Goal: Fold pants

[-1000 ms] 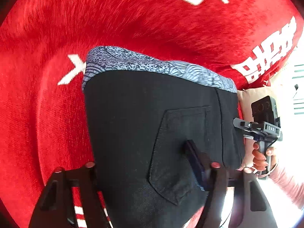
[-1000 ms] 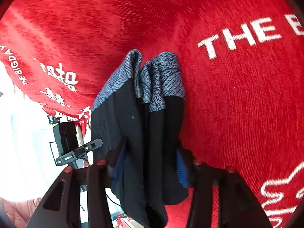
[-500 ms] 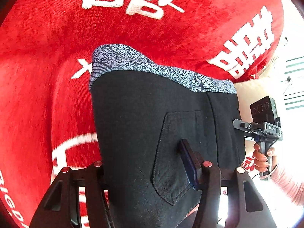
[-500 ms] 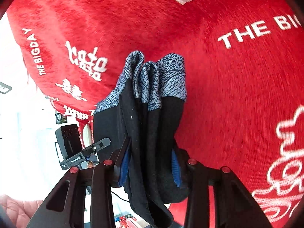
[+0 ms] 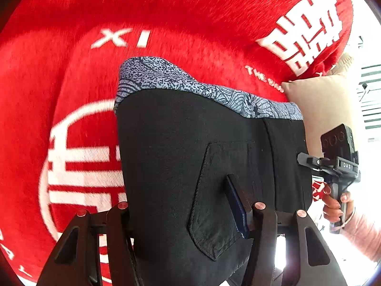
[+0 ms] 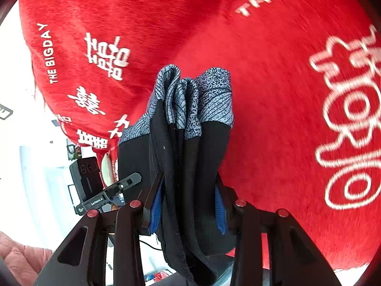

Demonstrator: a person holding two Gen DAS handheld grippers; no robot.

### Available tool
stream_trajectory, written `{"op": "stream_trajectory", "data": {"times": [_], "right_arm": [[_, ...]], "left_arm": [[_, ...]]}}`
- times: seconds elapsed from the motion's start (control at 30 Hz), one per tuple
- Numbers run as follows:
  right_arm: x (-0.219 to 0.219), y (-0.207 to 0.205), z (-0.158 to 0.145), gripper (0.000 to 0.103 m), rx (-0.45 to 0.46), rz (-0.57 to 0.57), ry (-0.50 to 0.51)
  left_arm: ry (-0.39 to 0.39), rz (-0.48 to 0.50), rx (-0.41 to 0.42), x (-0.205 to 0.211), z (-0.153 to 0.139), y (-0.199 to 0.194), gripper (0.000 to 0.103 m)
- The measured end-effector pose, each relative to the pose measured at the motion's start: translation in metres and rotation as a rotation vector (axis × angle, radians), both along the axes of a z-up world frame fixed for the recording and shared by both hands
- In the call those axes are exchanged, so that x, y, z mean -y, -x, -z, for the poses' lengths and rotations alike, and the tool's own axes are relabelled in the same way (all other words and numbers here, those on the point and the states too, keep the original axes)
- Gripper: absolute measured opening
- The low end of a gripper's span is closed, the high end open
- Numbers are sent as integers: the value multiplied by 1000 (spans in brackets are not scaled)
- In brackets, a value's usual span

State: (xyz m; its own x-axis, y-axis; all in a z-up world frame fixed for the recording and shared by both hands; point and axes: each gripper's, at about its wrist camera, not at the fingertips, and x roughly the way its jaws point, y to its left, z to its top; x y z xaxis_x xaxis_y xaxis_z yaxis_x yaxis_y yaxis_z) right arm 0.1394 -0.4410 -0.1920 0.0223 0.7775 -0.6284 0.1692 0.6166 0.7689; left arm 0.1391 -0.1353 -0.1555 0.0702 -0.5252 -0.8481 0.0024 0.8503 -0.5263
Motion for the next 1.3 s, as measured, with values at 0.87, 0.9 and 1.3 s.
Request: {"op": "stream_trajectory", "data": {"times": [0.87, 0.9, 1.3], "right_arm": [[-27, 19, -62, 80, 47, -244, 657], [-26, 23, -67, 80, 57, -252, 660], [-60, 65, -125, 103, 150, -158, 701]], "left_arm": [[-508, -84, 2, 43, -66, 47, 103], [-514, -91, -2, 47, -69, 49, 103], [-586, -38, 30, 61, -115, 84, 103]]}}
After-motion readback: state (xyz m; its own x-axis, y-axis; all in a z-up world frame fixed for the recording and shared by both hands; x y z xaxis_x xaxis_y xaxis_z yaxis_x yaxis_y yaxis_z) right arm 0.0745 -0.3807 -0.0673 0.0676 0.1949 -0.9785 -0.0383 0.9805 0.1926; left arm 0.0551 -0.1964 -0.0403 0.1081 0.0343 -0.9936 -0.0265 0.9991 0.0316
